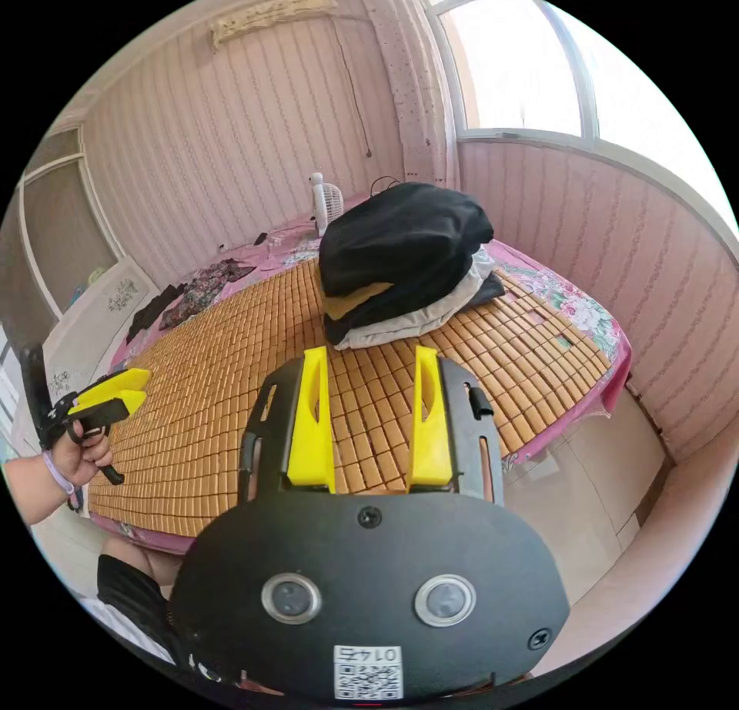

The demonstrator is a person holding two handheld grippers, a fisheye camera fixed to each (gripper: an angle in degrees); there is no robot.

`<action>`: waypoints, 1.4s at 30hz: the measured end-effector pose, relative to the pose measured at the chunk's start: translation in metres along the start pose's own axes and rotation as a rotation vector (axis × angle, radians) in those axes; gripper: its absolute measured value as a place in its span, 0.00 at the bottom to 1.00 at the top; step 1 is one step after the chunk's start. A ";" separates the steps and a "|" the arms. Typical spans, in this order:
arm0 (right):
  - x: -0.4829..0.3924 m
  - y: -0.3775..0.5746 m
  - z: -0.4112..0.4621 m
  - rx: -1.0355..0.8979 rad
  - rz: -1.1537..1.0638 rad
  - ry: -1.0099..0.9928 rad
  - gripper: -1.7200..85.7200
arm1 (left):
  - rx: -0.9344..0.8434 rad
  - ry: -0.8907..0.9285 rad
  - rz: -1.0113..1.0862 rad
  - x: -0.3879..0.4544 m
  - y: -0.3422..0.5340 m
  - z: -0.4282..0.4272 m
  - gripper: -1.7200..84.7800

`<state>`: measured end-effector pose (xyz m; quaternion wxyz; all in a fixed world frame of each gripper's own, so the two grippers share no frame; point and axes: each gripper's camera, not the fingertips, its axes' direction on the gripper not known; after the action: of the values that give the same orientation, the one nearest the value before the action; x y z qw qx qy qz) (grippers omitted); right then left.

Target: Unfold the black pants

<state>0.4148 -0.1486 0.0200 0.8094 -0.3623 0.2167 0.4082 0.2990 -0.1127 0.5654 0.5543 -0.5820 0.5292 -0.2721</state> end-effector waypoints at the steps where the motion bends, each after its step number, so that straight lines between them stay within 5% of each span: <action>1: 0.015 -0.015 0.004 0.027 0.038 -0.027 0.18 | -0.001 0.007 0.002 -0.003 -0.019 0.018 0.13; 7: 0.073 -0.075 0.027 0.115 0.166 -0.037 0.21 | 0.002 0.079 -0.128 -0.025 -0.113 0.104 0.15; 17: 0.095 -0.095 0.012 0.086 0.152 -0.301 0.03 | -0.167 0.062 -0.214 -0.036 -0.171 0.175 0.08; 24: -0.047 -0.023 -0.074 0.172 -0.121 -0.600 0.03 | -0.015 0.226 -0.339 -0.068 -0.053 0.032 0.01; 34: -0.314 -0.015 -0.139 0.121 -0.356 -0.939 0.03 | 0.363 -0.242 -0.361 -0.057 0.116 -0.295 0.01; 42: -0.385 -0.015 -0.160 0.224 -0.347 -0.920 0.03 | 0.599 -0.300 -0.303 -0.044 0.170 -0.410 0.01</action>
<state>0.1979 -0.4708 0.1720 0.9110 -0.0863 -0.1837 0.3591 -0.1377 -0.1893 0.5164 0.7250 -0.4990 0.2466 -0.4056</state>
